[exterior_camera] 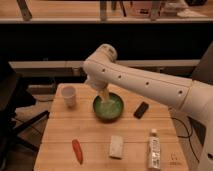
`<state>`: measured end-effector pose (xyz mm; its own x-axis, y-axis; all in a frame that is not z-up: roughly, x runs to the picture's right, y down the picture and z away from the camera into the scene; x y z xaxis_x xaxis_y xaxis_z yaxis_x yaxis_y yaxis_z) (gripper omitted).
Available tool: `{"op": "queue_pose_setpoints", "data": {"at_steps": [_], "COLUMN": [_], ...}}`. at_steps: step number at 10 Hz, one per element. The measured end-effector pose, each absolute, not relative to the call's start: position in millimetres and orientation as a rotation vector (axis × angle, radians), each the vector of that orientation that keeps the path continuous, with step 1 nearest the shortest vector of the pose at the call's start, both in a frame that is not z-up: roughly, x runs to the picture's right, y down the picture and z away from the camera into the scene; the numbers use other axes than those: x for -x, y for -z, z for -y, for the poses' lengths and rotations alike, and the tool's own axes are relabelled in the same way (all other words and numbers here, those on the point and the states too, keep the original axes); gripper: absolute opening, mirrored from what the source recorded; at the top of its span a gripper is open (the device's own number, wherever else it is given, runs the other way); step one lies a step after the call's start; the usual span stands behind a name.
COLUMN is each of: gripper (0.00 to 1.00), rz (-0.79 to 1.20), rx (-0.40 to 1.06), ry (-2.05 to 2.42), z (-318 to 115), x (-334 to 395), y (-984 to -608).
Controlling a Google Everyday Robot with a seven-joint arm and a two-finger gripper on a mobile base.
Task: Place the ceramic cup in the ceramic bowl
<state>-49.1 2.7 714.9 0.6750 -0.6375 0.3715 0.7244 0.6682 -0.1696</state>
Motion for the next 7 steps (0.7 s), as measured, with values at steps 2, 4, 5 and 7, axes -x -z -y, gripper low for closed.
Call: {"op": "queue_pose_setpoints", "data": {"at_steps": [2, 4, 5, 7], "gripper": [0.8, 0.8, 0.8, 0.8], "rz": [0.311, 0.336, 0.341, 0.358], "rx": [0.314, 0.311, 0.312, 0.314], "ry": [0.8, 0.822, 0.827, 0.84], "z": [-2, -3, -4, -8], "x": [56, 69, 70, 75], "y": [-721, -726, -730, -736]}}
